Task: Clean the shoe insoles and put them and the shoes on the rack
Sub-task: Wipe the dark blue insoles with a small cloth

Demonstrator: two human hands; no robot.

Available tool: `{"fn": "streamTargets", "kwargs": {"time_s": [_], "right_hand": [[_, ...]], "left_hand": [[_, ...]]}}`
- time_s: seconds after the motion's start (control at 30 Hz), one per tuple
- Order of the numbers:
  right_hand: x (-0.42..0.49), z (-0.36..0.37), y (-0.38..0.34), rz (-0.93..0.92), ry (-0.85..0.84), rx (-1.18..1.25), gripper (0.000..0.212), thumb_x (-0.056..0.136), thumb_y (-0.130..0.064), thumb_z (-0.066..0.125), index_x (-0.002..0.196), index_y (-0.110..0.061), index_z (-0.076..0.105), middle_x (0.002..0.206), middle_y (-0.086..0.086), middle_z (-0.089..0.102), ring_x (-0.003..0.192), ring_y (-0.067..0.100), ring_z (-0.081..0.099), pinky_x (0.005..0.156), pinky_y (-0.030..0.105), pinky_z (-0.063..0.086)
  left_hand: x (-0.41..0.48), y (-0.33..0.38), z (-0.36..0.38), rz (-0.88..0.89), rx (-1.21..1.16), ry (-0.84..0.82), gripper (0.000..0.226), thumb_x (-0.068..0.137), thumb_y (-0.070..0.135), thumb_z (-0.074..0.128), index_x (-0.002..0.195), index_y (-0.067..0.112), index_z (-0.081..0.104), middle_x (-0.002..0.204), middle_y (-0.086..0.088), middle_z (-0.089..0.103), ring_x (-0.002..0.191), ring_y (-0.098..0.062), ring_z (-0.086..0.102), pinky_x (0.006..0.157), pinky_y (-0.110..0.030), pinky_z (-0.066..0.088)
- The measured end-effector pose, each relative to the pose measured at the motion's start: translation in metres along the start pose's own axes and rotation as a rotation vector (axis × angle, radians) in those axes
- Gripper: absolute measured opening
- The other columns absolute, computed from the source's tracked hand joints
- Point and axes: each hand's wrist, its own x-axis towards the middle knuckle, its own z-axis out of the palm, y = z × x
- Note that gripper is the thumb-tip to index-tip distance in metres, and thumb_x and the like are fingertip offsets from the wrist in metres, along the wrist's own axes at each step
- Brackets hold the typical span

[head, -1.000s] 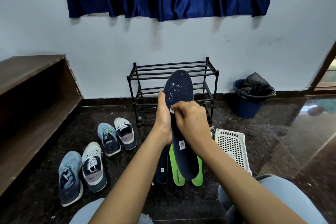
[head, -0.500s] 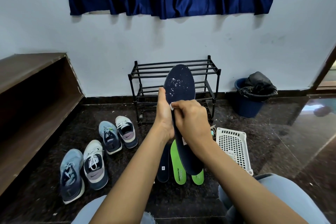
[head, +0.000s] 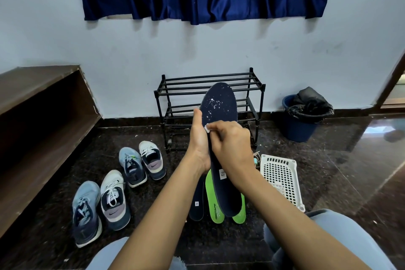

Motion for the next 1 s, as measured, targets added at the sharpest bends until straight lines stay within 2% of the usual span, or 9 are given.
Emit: {"fn": "streamTargets", "kwargs": {"time_s": [0.07, 0.17, 0.33, 0.43, 0.47, 0.57, 0.7, 0.83, 1.0], "right_hand": [[0.007, -0.001, 0.002, 0.019, 0.004, -0.022, 0.023, 0.075, -0.011, 0.054, 0.084, -0.012, 0.074, 0.079, 0.002, 0.073, 0.074, 0.023, 0.064, 0.071, 0.023, 0.042], [0.013, -0.003, 0.004, 0.056, 0.027, -0.026, 0.023, 0.075, -0.011, 0.053, 0.084, -0.012, 0.074, 0.079, 0.003, 0.073, 0.075, 0.024, 0.064, 0.07, 0.02, 0.037], [0.001, 0.001, 0.0, 0.058, -0.005, 0.018, 0.027, 0.075, -0.013, 0.051, 0.088, -0.013, 0.074, 0.081, 0.004, 0.073, 0.077, 0.023, 0.064, 0.074, 0.028, 0.046], [-0.007, 0.004, -0.001, 0.013, -0.029, -0.015, 0.025, 0.074, -0.012, 0.053, 0.087, -0.014, 0.075, 0.077, 0.004, 0.072, 0.074, 0.024, 0.064, 0.069, 0.027, 0.046], [-0.006, 0.004, 0.0, 0.003, -0.024, -0.022, 0.024, 0.073, -0.011, 0.054, 0.085, -0.013, 0.074, 0.076, 0.004, 0.072, 0.072, 0.024, 0.063, 0.068, 0.027, 0.047], [0.004, 0.002, 0.004, -0.005, 0.008, -0.046, 0.02, 0.073, -0.008, 0.056, 0.082, -0.011, 0.074, 0.075, 0.004, 0.072, 0.07, 0.026, 0.063, 0.068, 0.026, 0.044], [0.013, -0.002, 0.007, 0.047, 0.031, -0.067, 0.019, 0.076, -0.007, 0.058, 0.086, -0.011, 0.074, 0.079, 0.005, 0.072, 0.076, 0.026, 0.063, 0.069, 0.025, 0.041], [0.002, 0.001, 0.004, 0.064, 0.004, -0.018, 0.023, 0.078, -0.008, 0.055, 0.091, -0.011, 0.074, 0.083, 0.006, 0.073, 0.079, 0.026, 0.064, 0.074, 0.027, 0.045], [-0.002, 0.004, 0.002, 0.052, -0.04, -0.019, 0.026, 0.078, -0.013, 0.052, 0.09, -0.013, 0.074, 0.083, 0.006, 0.073, 0.078, 0.026, 0.063, 0.074, 0.031, 0.047]], "left_hand": [[-0.003, -0.003, 0.003, -0.003, -0.007, -0.011, 0.064, 0.099, 0.061, 0.027, 0.091, 0.015, 0.072, 0.086, -0.001, 0.075, 0.075, -0.013, 0.072, 0.074, -0.027, 0.055], [-0.006, -0.008, 0.009, -0.018, 0.001, -0.044, 0.063, 0.099, 0.06, 0.026, 0.096, 0.016, 0.071, 0.085, 0.0, 0.076, 0.074, -0.011, 0.072, 0.08, -0.028, 0.055], [0.001, -0.003, 0.001, -0.025, 0.033, 0.011, 0.065, 0.099, 0.06, 0.026, 0.088, 0.013, 0.07, 0.078, -0.001, 0.074, 0.069, -0.012, 0.071, 0.063, -0.023, 0.054], [0.001, 0.0, -0.002, -0.039, 0.043, 0.036, 0.074, 0.096, 0.066, 0.029, 0.1, 0.006, 0.072, 0.098, -0.008, 0.074, 0.089, -0.02, 0.071, 0.075, -0.029, 0.055], [0.001, -0.001, -0.002, -0.029, 0.04, 0.044, 0.073, 0.096, 0.066, 0.029, 0.101, 0.007, 0.073, 0.099, -0.007, 0.074, 0.09, -0.02, 0.071, 0.077, -0.029, 0.054], [0.0, -0.009, 0.003, -0.003, 0.022, 0.017, 0.063, 0.1, 0.058, 0.027, 0.09, 0.014, 0.071, 0.084, 0.0, 0.074, 0.073, -0.011, 0.071, 0.067, -0.024, 0.055], [-0.003, -0.014, 0.009, -0.034, 0.015, -0.038, 0.061, 0.101, 0.058, 0.026, 0.094, 0.016, 0.07, 0.082, 0.0, 0.076, 0.071, -0.01, 0.072, 0.065, -0.023, 0.056], [0.002, -0.008, 0.003, -0.031, 0.018, -0.005, 0.062, 0.101, 0.056, 0.025, 0.086, 0.014, 0.068, 0.075, 0.0, 0.073, 0.064, -0.01, 0.07, 0.058, -0.02, 0.054], [0.004, -0.007, -0.002, -0.009, -0.003, 0.027, 0.062, 0.1, 0.059, 0.027, 0.089, 0.015, 0.07, 0.085, -0.001, 0.073, 0.074, -0.013, 0.07, 0.068, -0.026, 0.053]]}}
